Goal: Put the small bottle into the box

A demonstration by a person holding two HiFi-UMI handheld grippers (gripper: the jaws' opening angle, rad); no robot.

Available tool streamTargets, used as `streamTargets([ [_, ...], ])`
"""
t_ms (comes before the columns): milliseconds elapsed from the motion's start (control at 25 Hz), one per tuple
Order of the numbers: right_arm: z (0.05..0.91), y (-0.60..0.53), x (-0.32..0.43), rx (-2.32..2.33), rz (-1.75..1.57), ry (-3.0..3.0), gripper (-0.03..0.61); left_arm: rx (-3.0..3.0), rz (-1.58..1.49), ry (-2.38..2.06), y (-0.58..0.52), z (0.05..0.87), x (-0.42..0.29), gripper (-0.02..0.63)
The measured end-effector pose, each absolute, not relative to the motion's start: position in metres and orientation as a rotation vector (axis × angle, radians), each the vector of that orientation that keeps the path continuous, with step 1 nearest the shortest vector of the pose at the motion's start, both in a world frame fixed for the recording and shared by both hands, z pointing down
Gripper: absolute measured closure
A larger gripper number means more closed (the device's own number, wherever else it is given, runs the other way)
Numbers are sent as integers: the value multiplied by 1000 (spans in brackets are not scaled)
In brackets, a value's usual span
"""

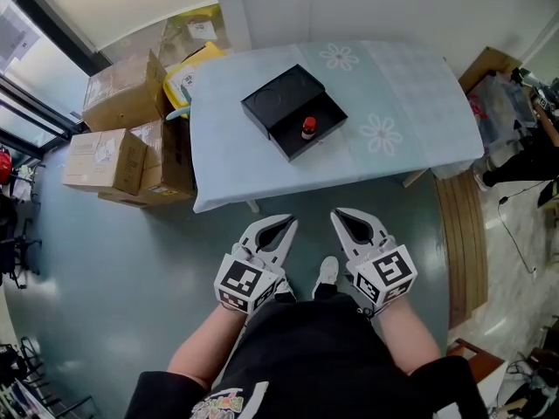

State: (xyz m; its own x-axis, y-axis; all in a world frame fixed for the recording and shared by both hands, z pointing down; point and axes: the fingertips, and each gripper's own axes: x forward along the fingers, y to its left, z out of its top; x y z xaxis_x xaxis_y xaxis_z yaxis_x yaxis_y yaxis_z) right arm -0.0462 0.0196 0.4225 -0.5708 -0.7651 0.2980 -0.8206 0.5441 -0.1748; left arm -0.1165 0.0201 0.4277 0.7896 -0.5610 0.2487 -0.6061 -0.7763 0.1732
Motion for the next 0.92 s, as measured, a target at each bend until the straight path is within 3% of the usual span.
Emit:
streamTargets([
  [920, 419, 37, -45, 1345, 439, -2607, 569, 2751, 264, -910, 37, 422, -112, 606],
])
